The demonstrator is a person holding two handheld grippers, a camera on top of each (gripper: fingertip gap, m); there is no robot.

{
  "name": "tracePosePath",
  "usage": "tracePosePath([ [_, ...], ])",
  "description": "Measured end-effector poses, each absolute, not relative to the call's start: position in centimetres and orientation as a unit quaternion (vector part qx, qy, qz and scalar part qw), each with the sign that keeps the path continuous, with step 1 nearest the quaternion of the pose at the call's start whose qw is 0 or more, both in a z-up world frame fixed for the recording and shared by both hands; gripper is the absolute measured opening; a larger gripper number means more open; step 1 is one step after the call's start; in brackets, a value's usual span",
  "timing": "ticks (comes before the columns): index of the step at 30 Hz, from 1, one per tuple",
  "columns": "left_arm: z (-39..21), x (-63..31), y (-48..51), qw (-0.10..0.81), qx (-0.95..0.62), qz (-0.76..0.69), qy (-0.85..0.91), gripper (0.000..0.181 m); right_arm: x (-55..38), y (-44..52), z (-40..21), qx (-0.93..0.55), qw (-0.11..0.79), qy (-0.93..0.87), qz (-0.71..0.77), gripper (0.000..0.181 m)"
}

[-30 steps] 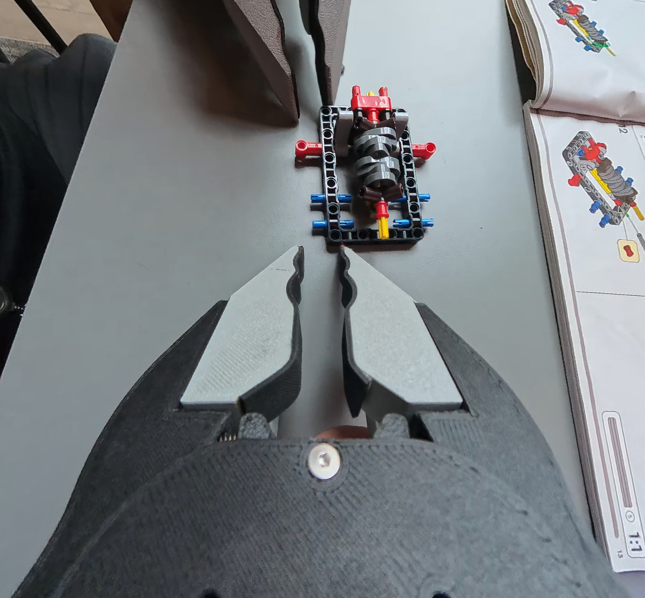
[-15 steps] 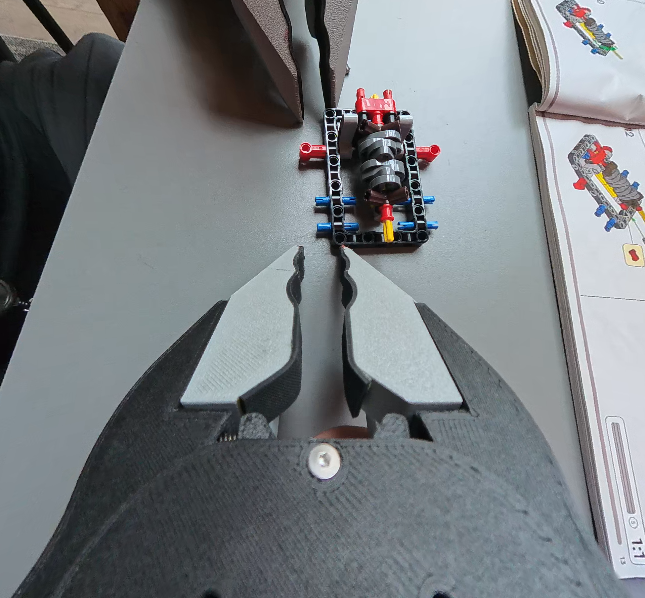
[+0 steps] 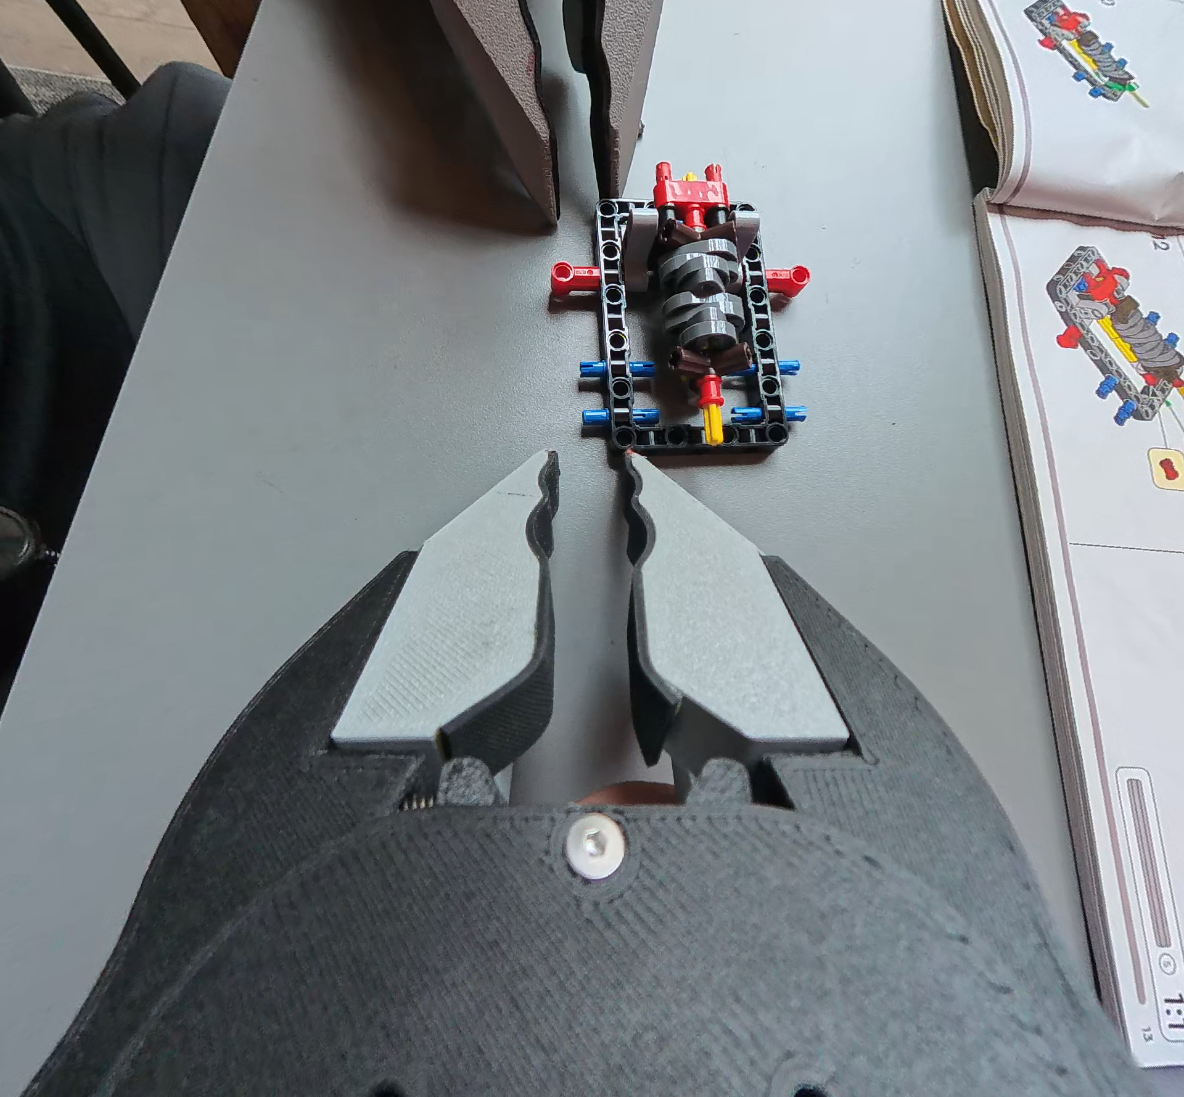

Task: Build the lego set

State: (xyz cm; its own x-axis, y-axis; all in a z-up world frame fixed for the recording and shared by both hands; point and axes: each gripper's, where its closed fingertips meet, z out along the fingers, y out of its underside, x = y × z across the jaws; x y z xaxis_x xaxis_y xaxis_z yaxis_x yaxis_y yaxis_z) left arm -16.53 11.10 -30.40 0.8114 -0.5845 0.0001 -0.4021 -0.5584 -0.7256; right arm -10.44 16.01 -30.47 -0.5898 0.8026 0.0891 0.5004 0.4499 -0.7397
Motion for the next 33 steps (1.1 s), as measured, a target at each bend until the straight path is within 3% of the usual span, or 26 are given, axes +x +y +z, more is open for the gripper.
tracePosePath([
  [22,-30.4,-16.6,11.1,0.378,-0.874,-0.115,0.282,0.018,-10.3,15.9,-30.5,-0.393,0.216,-0.824,0.346,0.018],
  [24,-30.2,-16.9,11.3,0.389,-0.873,-0.090,0.280,0.026,-10.2,15.8,-30.4,-0.388,0.216,-0.826,0.348,0.019],
  [33,-28.5,-18.1,9.4,0.448,-0.863,-0.054,0.226,0.027,-10.1,15.6,-29.8,-0.379,0.219,-0.820,0.368,0.020],
])
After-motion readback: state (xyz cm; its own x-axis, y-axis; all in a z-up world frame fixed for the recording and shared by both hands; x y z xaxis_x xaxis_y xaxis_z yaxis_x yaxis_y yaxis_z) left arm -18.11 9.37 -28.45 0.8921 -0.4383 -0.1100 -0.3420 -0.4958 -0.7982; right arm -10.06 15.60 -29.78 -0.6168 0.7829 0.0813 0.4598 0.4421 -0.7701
